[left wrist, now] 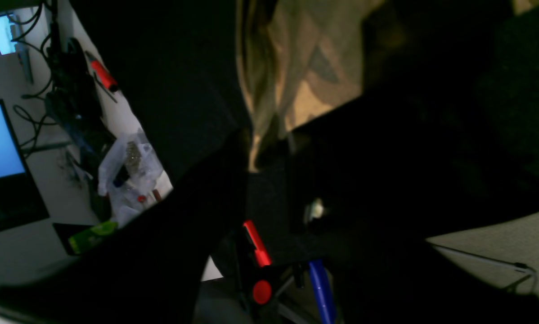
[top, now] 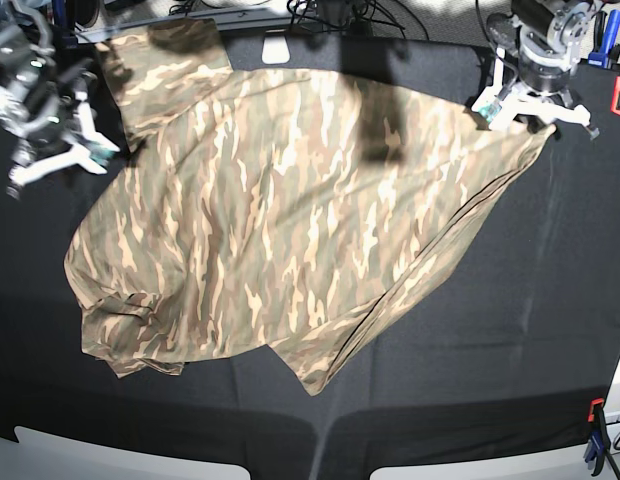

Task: Layout the t-shirt on the table in an organized manner, then fold the t-shirt properly
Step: 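Lay the shirt down flat and release with the right gripper, then lower the right gripper and grasp the bunched shirt fabric, then pull the grasped fabric with the right gripper away from the left gripper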

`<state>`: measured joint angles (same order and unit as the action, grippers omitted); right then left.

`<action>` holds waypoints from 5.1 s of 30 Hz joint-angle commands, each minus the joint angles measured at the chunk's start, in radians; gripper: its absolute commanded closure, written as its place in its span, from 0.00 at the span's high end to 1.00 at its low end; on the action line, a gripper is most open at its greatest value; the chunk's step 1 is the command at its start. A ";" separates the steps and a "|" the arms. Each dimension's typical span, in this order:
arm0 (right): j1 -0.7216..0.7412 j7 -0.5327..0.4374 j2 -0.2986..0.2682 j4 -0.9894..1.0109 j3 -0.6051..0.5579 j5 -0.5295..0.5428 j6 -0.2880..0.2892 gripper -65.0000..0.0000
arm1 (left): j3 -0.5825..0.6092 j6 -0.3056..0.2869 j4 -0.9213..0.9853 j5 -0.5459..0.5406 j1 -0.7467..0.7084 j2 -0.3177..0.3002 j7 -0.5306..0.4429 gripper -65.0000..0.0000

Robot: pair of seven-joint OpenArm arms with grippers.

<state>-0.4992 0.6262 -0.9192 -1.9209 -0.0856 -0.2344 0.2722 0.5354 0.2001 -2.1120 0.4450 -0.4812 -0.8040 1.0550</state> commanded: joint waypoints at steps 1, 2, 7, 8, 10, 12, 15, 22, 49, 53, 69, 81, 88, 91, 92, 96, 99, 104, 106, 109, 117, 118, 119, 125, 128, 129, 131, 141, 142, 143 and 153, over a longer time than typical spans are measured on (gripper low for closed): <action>0.027 -0.003 -0.020 0.009 -0.006 -0.013 -0.011 0.34 | -0.006 0.007 -0.014 0.018 -0.001 -0.010 -0.001 0.21; 0.046 -0.003 -0.020 0.031 -0.024 -0.013 -0.010 0.34 | -0.006 0.007 -0.014 0.018 -0.001 -0.010 -0.002 0.21; 0.113 -0.119 -0.021 0.165 -0.109 -0.158 -0.011 0.34 | -0.006 0.022 -0.014 0.019 -0.001 0.001 -0.009 0.21; 0.132 -0.144 -0.020 0.187 -0.130 -0.184 -0.011 0.34 | -0.006 0.024 -0.014 0.018 -0.001 0.008 -0.009 0.21; 0.182 -0.157 -0.020 0.220 -0.182 -0.214 -0.012 0.34 | -0.006 0.025 -0.014 0.019 -0.001 0.026 -0.008 0.21; 0.235 -0.142 -0.020 0.245 -0.241 -0.245 -0.032 0.34 | -0.006 0.026 -0.014 0.018 -0.001 0.044 -0.009 0.21; 0.308 -0.109 -0.020 0.260 -0.332 -0.285 -0.109 0.34 | -0.006 0.026 -0.014 0.018 -0.001 0.065 -0.009 0.21; 0.444 -0.115 -0.020 0.310 -0.527 -0.290 -0.111 0.34 | -0.006 0.025 -0.014 0.019 -0.001 0.075 -0.009 0.21; 0.499 -0.006 -0.015 0.311 -0.702 -0.353 -0.070 0.29 | -0.006 0.026 -0.014 0.019 -0.001 0.075 -0.030 0.21; 0.499 0.002 0.013 0.311 -0.702 -0.353 -0.071 0.07 | -0.006 0.026 -0.014 0.019 -0.001 0.075 -0.031 0.21; 0.754 0.071 0.285 0.262 -0.702 -0.307 -0.042 0.00 | -0.006 0.025 -0.014 0.019 -0.001 0.075 -0.031 0.21; 0.818 0.093 0.468 0.262 -0.702 -0.196 0.034 0.23 | -0.006 0.025 -0.014 0.019 -0.001 0.075 -0.031 0.21; 0.811 0.307 0.424 0.235 -0.702 -0.015 0.036 0.37 | -0.006 0.025 -0.014 0.019 -0.001 0.075 -0.031 0.21; 0.806 0.328 0.343 0.166 -0.702 0.025 0.036 0.37 | -0.006 0.026 -0.014 0.019 -0.001 0.075 -0.031 0.21; 0.806 0.331 0.309 0.140 -0.702 0.050 0.036 0.37 | -0.006 0.026 -0.014 0.019 -0.001 0.075 -0.031 0.21; 0.804 0.332 0.168 0.071 -0.702 0.282 0.043 0.36 | -0.006 0.025 -0.014 0.019 -0.001 0.075 -0.031 0.21; 0.779 0.327 0.093 0.072 -0.702 0.309 0.053 0.36 | -0.006 0.026 -0.014 0.019 -0.001 0.075 -0.031 0.21; 0.731 0.214 0.063 0.118 -0.702 0.228 0.061 0.36 | -0.006 0.026 -0.014 0.026 -0.001 0.075 -0.030 0.21; 0.729 0.210 0.088 0.169 -0.702 0.210 0.061 0.36 | -0.006 0.029 -0.014 0.068 -0.001 0.075 -0.014 0.24; 0.729 0.203 0.130 0.262 -0.702 0.145 0.055 0.36 | -0.006 0.090 -0.014 0.188 -0.001 0.075 0.035 0.34; 0.729 0.179 0.227 0.374 -0.702 -0.107 -0.028 0.36 | -0.003 0.187 -0.017 0.286 -0.002 0.076 0.057 0.38; 0.729 0.177 0.230 0.373 -0.702 -0.124 -0.052 0.36 | -0.003 0.187 -0.021 0.286 -0.004 0.077 0.038 0.38; 0.730 0.177 0.233 0.373 -0.702 -0.141 -0.088 0.36 | -0.003 0.187 -0.029 0.277 -0.004 0.080 0.017 0.38; 0.734 0.171 0.237 0.374 -0.702 -0.185 -0.137 0.16 | -0.003 0.127 -0.156 0.033 -0.004 0.132 -0.150 0.38; 0.739 0.175 0.238 0.374 -0.702 -0.202 -0.141 0.00 | -0.003 0.058 -0.206 -0.073 -0.003 0.164 -0.190 0.38; 0.743 0.183 0.238 0.374 -0.702 -0.228 -0.145 0.00 | -0.003 0.043 -0.213 -0.098 -0.003 0.174 -0.196 0.38; 0.755 0.209 0.237 0.373 -0.700 -0.270 -0.169 0.00 | -0.003 0.008 -0.214 -0.158 -0.003 0.187 -0.209 0.38; 0.963 0.239 0.235 0.369 -0.699 -0.127 -0.154 0.00 | -0.003 -0.241 -0.203 -0.518 0.005 0.313 -0.347 0.38; 0.991 0.239 0.235 0.369 -0.699 -0.089 -0.141 0.00 | -0.003 -0.254 -0.194 -0.535 0.005 0.336 -0.354 0.38; 1.020 0.238 0.235 0.370 -0.699 -0.051 -0.129 0.00 | -0.003 -0.270 -0.183 -0.545 0.005 0.360 -0.357 0.38; 1.199 0.139 0.257 0.462 -0.699 0.058 -0.122 0.00 | -0.003 -0.287 -0.054 -0.551 0.004 0.449 -0.315 0.38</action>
<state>0.6662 0.7723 -0.6548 -1.4479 -0.7967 -0.1577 0.1642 0.5316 -0.0834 -2.1502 -0.1020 -0.4747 -0.3576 0.7624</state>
